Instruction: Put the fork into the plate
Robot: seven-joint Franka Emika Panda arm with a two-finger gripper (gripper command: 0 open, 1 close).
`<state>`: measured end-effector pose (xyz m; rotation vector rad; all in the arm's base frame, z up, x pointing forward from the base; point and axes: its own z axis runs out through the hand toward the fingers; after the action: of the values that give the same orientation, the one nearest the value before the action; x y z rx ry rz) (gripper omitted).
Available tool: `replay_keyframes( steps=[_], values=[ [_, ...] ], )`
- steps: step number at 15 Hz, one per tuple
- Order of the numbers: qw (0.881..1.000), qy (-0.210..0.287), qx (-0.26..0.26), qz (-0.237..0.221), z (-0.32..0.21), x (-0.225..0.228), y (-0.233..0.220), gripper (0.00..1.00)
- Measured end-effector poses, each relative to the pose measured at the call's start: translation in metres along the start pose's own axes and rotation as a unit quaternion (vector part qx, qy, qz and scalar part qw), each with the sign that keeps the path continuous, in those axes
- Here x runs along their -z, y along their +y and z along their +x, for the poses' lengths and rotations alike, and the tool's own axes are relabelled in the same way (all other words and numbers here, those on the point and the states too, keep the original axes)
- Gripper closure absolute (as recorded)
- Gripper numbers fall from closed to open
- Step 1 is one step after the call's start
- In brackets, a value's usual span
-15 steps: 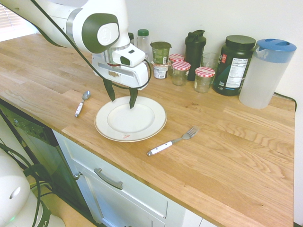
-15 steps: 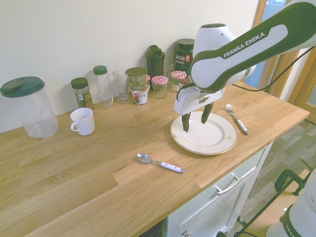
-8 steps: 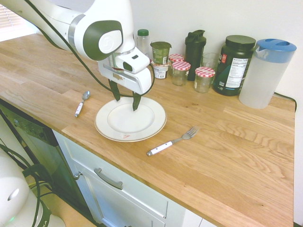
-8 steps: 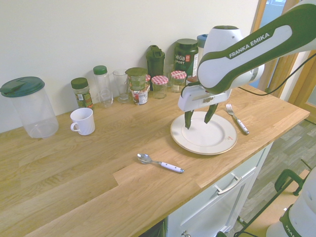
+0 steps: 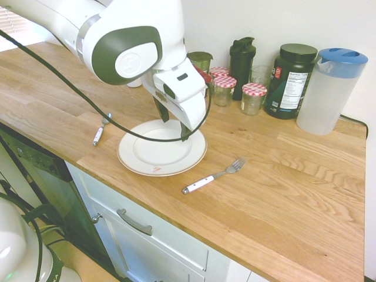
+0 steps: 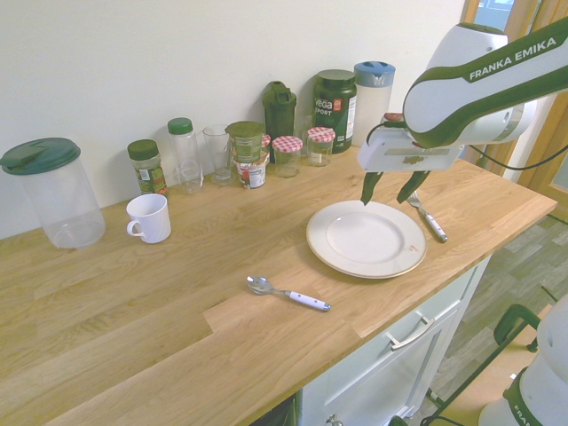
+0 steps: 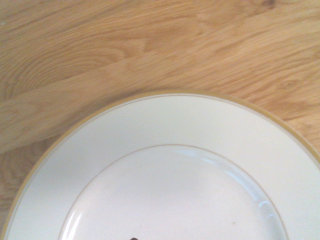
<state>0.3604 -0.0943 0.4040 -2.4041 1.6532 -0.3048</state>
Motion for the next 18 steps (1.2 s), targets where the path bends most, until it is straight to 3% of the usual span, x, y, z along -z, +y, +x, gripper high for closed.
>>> replay_keyframes(
  steps=[11, 14, 18],
  values=[
    [0.984, 0.014, -0.176, 0.0, 0.069, -0.005, 0.058, 0.0],
    [0.981, 0.009, -0.193, -0.009, 0.086, -0.015, 0.078, 0.0],
    [0.983, -0.003, -0.179, -0.03, 0.089, -0.033, 0.087, 0.0]
  ],
)
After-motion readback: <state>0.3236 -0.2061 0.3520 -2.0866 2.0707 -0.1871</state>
